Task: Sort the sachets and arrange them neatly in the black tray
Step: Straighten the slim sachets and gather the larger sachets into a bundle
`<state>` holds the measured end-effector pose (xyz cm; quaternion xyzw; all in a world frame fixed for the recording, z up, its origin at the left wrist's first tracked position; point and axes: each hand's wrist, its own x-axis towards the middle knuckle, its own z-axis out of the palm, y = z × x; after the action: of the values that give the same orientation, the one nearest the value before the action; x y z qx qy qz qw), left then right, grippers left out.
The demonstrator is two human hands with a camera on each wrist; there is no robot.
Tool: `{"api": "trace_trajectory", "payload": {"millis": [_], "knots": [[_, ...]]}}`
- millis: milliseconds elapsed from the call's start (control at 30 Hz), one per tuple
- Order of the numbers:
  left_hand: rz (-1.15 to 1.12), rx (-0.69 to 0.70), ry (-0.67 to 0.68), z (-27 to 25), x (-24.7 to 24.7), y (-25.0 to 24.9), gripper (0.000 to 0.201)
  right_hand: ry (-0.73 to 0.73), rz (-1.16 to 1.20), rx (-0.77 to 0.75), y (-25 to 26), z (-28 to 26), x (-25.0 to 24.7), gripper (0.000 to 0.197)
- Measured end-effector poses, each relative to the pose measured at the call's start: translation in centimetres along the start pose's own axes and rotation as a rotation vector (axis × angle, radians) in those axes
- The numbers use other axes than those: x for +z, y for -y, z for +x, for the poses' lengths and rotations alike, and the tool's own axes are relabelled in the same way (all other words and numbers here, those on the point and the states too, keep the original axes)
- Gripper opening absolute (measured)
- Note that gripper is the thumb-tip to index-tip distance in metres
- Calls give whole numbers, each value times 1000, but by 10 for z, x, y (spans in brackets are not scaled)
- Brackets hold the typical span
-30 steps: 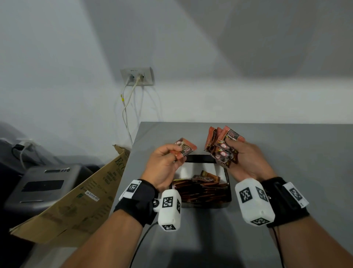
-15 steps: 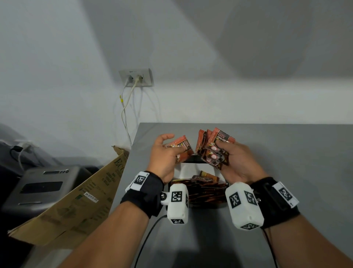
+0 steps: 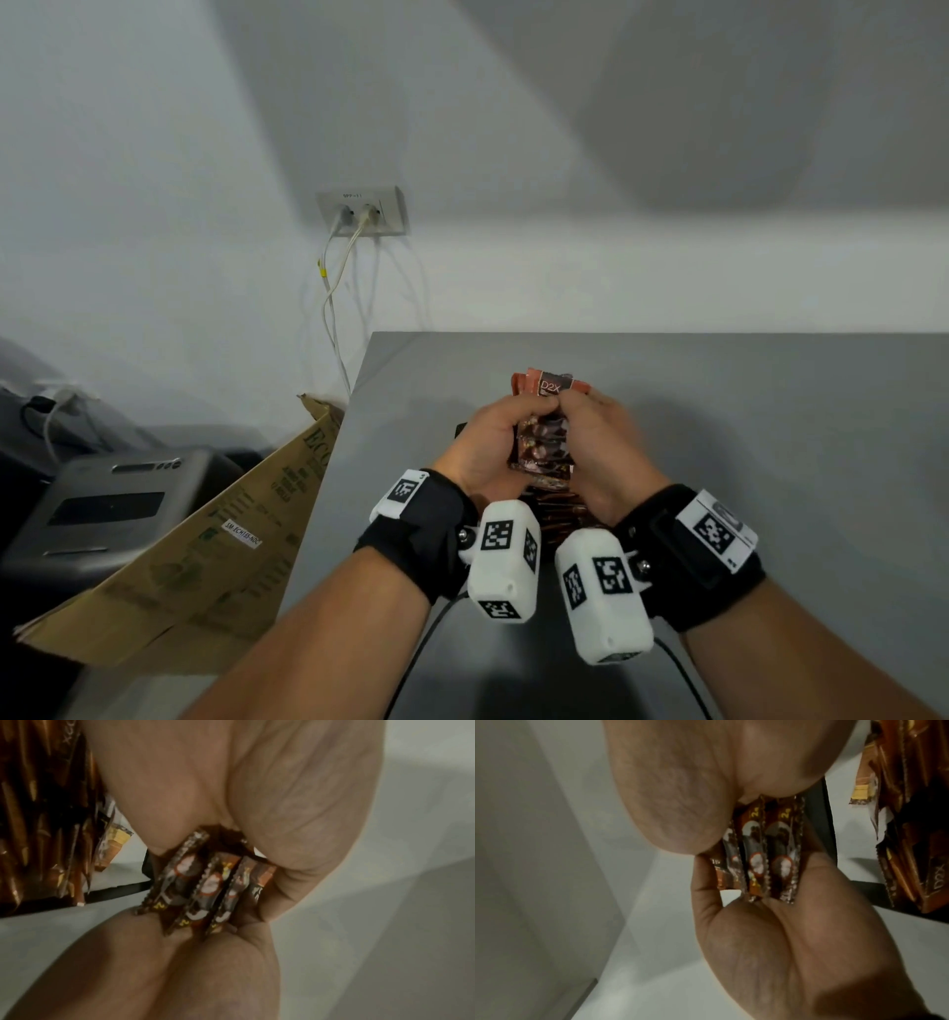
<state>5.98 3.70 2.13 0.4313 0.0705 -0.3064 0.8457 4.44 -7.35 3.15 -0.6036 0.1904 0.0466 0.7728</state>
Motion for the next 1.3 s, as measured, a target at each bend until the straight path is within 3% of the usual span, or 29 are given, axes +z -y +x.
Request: {"api": "trace_trajectory", "payload": {"millis": [167,300,433,567,700,800,867,1000,1200,1300], "knots": [[-86,4,11,3,2,5,35,8,-301,-193,1,1,-1,33],[-129,24,18,2,1,1,33,85,-697,-271,-3,3,-5,71],[-146,20,0,-1,-1,-1,35,104,-697,-404,-8,3,-8,66],[-175,28,-7,-4,-5,-1,44,254,-741,-541,7,-3,-17,58],[-57,38,-32,-6,-6,-8,25,471,-1232,-646,40,-13,-24,101],[-32,61,-27,-9,-3,-8,22,502,-1435,-690,44,-13,-22,96],[-47,49,9,-13,0,-8,16,467,-1458,-717,40,-11,-22,82],[-80,16,85,-18,-3,-9,22,466,-1306,-686,38,-12,-18,59],[-124,48,112,-23,-11,-8,25,528,-1099,-646,29,-8,-12,59],[-140,73,147,-24,-15,-7,29,480,-1076,-683,26,-7,-11,55]]}}
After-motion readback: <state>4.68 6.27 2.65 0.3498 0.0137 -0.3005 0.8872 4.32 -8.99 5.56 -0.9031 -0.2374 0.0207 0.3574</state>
